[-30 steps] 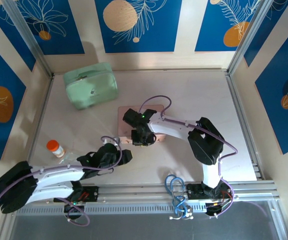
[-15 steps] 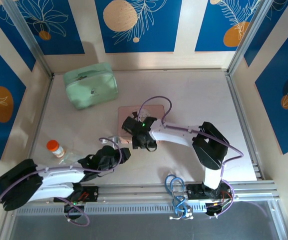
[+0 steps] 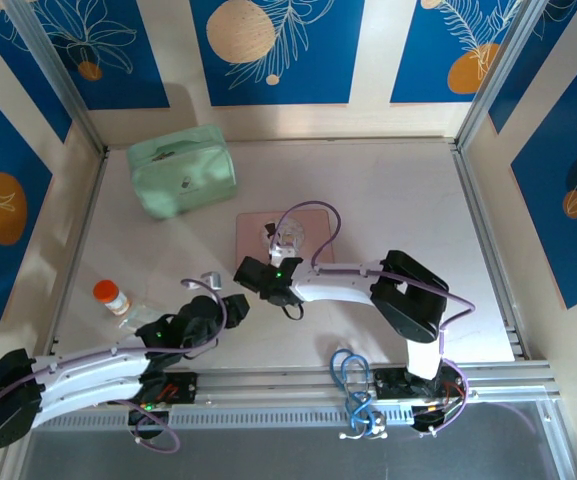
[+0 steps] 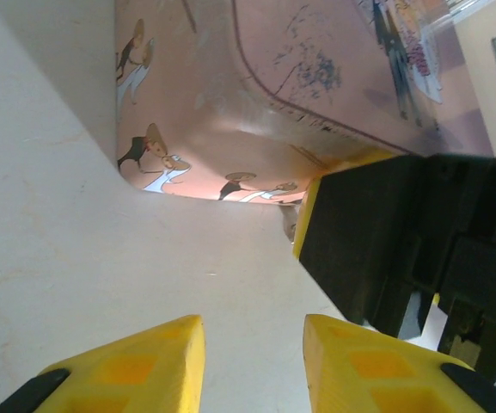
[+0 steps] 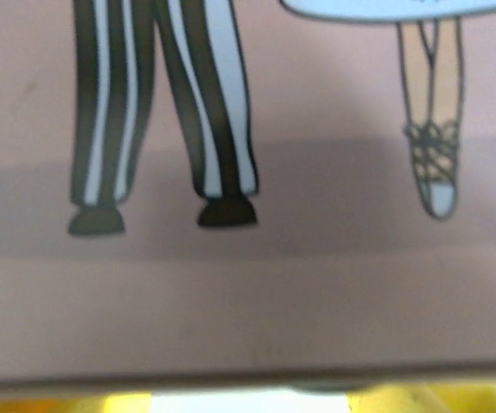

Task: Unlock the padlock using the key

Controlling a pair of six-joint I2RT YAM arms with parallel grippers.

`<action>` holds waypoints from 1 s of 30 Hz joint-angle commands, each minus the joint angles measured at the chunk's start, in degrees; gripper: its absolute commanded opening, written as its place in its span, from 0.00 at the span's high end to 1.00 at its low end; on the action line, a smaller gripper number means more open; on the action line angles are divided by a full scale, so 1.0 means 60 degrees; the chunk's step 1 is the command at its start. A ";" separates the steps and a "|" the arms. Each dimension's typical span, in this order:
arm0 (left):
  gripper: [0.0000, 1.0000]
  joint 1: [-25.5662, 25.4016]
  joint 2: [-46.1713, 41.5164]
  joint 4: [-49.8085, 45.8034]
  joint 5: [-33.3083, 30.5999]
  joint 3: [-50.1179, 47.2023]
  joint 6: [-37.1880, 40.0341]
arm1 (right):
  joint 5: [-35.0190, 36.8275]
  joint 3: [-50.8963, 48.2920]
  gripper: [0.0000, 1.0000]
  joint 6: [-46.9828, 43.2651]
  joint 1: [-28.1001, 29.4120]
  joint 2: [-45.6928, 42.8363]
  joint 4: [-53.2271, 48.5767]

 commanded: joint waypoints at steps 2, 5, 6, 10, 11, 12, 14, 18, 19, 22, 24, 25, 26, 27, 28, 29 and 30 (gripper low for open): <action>0.66 -0.0106 0.0412 0.0026 -0.0115 -0.0193 -0.0106 | 0.0332 0.0060 0.44 -0.0027 -0.0164 0.0294 0.0307; 0.66 -0.0171 0.0584 0.0410 -0.0045 -0.0302 -0.0191 | 0.0289 -0.0082 0.47 0.0006 -0.0251 0.0297 0.0415; 0.66 -0.0208 0.0616 0.0443 -0.0060 -0.0298 -0.0209 | 0.0287 -0.0107 0.48 -0.0043 -0.0272 0.0324 0.0446; 0.66 -0.0296 0.0610 0.0378 -0.0090 -0.0269 -0.0265 | 0.0259 -0.0101 0.50 -0.0107 -0.0364 0.0509 0.0482; 0.66 -0.0332 0.0577 0.0331 -0.0111 -0.0268 -0.0288 | 0.0247 -0.0090 0.51 -0.0140 -0.0400 0.0545 0.0511; 0.66 -0.0355 0.0560 0.0287 -0.0128 -0.0269 -0.0311 | 0.0236 -0.0061 0.52 -0.0148 -0.0418 0.0601 0.0508; 0.66 -0.0403 0.0520 0.0203 -0.0185 -0.0283 -0.0341 | 0.0228 -0.0075 0.53 -0.0148 -0.0453 0.0643 0.0543; 0.66 -0.0479 0.0472 0.0085 -0.0305 -0.0287 -0.0371 | 0.0308 -0.0367 0.56 -0.0111 -0.0532 0.0468 0.0876; 0.66 -0.0480 0.0460 0.0077 -0.0320 -0.0300 -0.0381 | 0.0362 -0.0431 0.57 -0.0083 -0.0543 0.0434 0.0942; 0.66 -0.0495 0.0525 0.0074 -0.0377 -0.0283 -0.0371 | 0.0483 -0.0548 0.60 -0.0169 -0.0555 0.0359 0.1147; 0.66 -0.0495 0.0604 0.0090 -0.0387 -0.0247 -0.0319 | 0.0563 -0.0484 0.63 -0.0206 -0.0580 0.0390 0.1069; 0.66 -0.0495 0.0646 0.0099 -0.0406 -0.0228 -0.0298 | 0.0579 -0.0461 0.63 -0.0241 -0.0593 0.0396 0.1046; 0.66 -0.0495 0.0703 0.0120 -0.0408 -0.0199 -0.0264 | 0.0594 -0.0453 0.63 -0.0291 -0.0603 0.0400 0.1057; 0.66 -0.0503 0.0781 0.0143 -0.0407 -0.0167 -0.0242 | 0.0620 -0.0451 0.63 -0.0329 -0.0623 0.0376 0.1069; 0.66 -0.0498 0.0855 0.0170 -0.0393 -0.0126 -0.0226 | 0.0651 -0.0466 0.63 -0.0370 -0.0615 0.0346 0.1091; 0.66 -0.0502 0.0945 0.0214 -0.0382 -0.0086 -0.0197 | 0.0681 -0.0507 0.63 -0.0411 -0.0634 0.0288 0.1148; 0.66 -0.0495 0.1044 0.0262 -0.0381 -0.0064 -0.0181 | 0.0683 -0.0533 0.62 -0.0444 -0.0643 0.0239 0.1159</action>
